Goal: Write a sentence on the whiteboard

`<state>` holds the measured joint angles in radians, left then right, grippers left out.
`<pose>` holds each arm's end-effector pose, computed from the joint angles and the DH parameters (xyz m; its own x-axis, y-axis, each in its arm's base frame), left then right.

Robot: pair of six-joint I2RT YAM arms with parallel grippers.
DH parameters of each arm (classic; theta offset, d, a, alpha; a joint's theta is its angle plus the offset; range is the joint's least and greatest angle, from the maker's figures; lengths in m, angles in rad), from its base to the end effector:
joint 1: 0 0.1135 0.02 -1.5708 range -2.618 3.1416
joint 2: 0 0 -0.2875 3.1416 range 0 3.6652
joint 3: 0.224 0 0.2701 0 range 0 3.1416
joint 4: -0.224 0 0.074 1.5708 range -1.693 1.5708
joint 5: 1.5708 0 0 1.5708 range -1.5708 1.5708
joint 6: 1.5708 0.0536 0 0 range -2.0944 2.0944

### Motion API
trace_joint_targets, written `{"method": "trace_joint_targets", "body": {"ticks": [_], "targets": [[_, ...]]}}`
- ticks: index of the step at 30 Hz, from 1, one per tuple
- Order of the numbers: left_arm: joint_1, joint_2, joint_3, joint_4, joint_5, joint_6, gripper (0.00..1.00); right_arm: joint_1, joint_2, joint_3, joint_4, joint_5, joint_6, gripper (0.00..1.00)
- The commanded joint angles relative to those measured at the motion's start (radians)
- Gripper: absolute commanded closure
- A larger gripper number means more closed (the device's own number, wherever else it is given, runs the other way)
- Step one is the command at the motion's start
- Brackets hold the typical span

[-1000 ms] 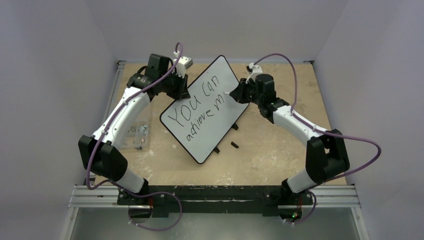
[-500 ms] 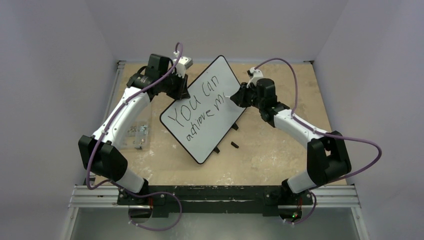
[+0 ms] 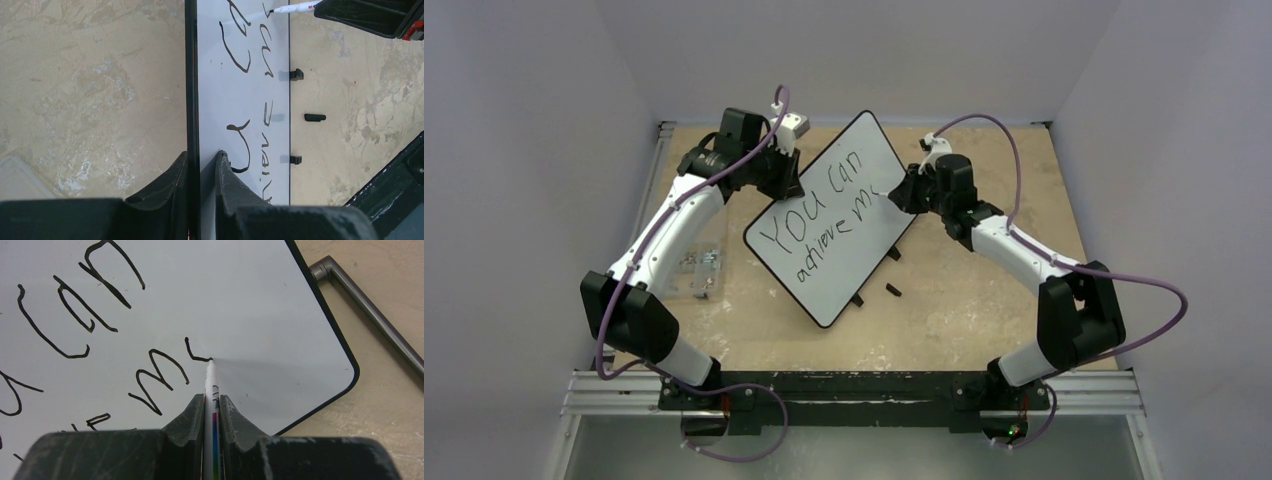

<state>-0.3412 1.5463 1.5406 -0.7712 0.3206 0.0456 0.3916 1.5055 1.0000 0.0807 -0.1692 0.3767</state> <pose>0.3390 -0.1383 0.3719 -0.6358 0.2717 -0.7224 0.5589 0.8076 -0.1882 0.3443 0.1520 0.2731 -0.5448 0.1674 -0.8217 -0.3416 0.8506 0.3997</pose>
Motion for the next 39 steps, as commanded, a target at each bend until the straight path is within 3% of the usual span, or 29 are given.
{"method": "trace_joint_targets", "body": {"ticks": [1,11,27,39], "targets": [[-0.010,-0.010,0.000,-0.022,-0.171,0.151,1.00,0.003,0.024,0.078,-0.018,0.011,-0.005,1.00],[-0.010,-0.011,0.000,-0.023,-0.172,0.153,1.00,0.003,0.054,0.142,-0.026,-0.005,-0.013,1.00],[-0.010,-0.015,0.003,-0.027,-0.169,0.150,1.00,0.006,0.033,0.093,-0.007,-0.109,-0.010,1.00],[-0.010,-0.018,0.003,-0.027,-0.168,0.150,1.00,0.006,-0.002,0.065,-0.013,-0.094,-0.018,1.00]]}}
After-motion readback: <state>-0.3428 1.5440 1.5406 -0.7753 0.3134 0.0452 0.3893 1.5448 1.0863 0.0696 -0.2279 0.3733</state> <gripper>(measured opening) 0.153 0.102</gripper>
